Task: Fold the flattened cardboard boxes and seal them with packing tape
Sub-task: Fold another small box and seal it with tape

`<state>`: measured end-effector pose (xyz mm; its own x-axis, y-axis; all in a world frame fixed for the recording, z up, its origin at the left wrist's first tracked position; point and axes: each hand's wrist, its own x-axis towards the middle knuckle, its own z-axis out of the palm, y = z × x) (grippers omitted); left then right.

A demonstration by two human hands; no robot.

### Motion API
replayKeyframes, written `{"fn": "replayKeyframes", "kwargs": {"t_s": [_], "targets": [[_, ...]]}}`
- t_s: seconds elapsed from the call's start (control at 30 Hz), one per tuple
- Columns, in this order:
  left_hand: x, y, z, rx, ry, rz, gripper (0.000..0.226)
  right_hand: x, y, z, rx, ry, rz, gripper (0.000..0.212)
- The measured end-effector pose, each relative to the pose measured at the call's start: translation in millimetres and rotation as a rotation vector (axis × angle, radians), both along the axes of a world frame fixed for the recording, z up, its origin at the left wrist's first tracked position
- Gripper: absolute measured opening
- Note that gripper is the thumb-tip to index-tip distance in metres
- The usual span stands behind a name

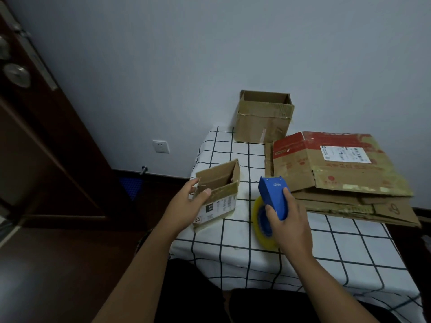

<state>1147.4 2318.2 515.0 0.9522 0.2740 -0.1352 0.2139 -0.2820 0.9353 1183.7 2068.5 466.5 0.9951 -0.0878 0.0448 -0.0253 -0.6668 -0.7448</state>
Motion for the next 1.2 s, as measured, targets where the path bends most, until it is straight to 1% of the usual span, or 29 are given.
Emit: {"fn": "replayKeyframes", "kwargs": {"t_s": [0.07,0.1,0.17,0.23,0.3,0.43,0.5,0.63,0.9,0.97,1.03,1.1,1.2], "targets": [[3.0,0.8,-1.7,-0.009,-0.011,0.047,0.048,1.8,-5.0,-0.6,0.050,0.012,-0.010,0.067],[3.3,-0.3,-3.8,0.010,-0.006,0.052,0.042,2.0,-7.5,-1.0,0.074,0.016,-0.019,0.067],[3.0,-3.3,-9.5,0.103,-0.006,0.042,0.027,1.5,-11.5,-2.2,0.112,0.011,-0.038,0.066],[1.0,-6.3,-11.0,0.188,-0.026,0.043,0.023,1.1,-13.4,-2.8,0.124,0.006,-0.041,0.066],[-1.9,-7.0,-10.7,0.254,-0.040,0.039,0.034,1.4,-13.5,-2.3,0.110,0.009,-0.022,0.066],[-9.2,-4.5,-16.3,0.385,-0.074,-0.043,0.070,0.1,-9.6,-0.1,0.060,0.010,0.043,0.068],[-10.3,-3.7,-18.6,0.468,-0.041,-0.082,0.078,-1.1,-7.2,-0.3,0.031,-0.005,0.045,0.069],[-9.4,-7.6,-17.3,0.684,-0.028,-0.105,0.073,-1.1,-4.2,-1.7,0.014,-0.011,0.038,0.070],[0.4,0.0,-18.3,1.030,-0.040,-0.235,0.077,-3.6,-1.1,-0.4,-0.038,-0.017,0.072,0.071],[2.8,1.4,-18.0,1.058,-0.048,-0.239,0.072,-4.4,-0.4,0.0,-0.036,-0.028,0.076,0.071],[2.8,1.2,-18.2,1.036,-0.097,-0.219,0.062,-5.0,-0.2,1.2,-0.006,-0.033,0.065,0.071],[0.2,1.8,-17.4,0.944,-0.166,-0.172,0.053,-5.4,-1.6,2.1,0.015,-0.042,0.035,0.071],[-3.2,10.2,-16.2,0.802,-0.235,-0.051,0.054,-7.2,-3.9,1.5,-0.041,-0.118,0.009,0.074]]}}
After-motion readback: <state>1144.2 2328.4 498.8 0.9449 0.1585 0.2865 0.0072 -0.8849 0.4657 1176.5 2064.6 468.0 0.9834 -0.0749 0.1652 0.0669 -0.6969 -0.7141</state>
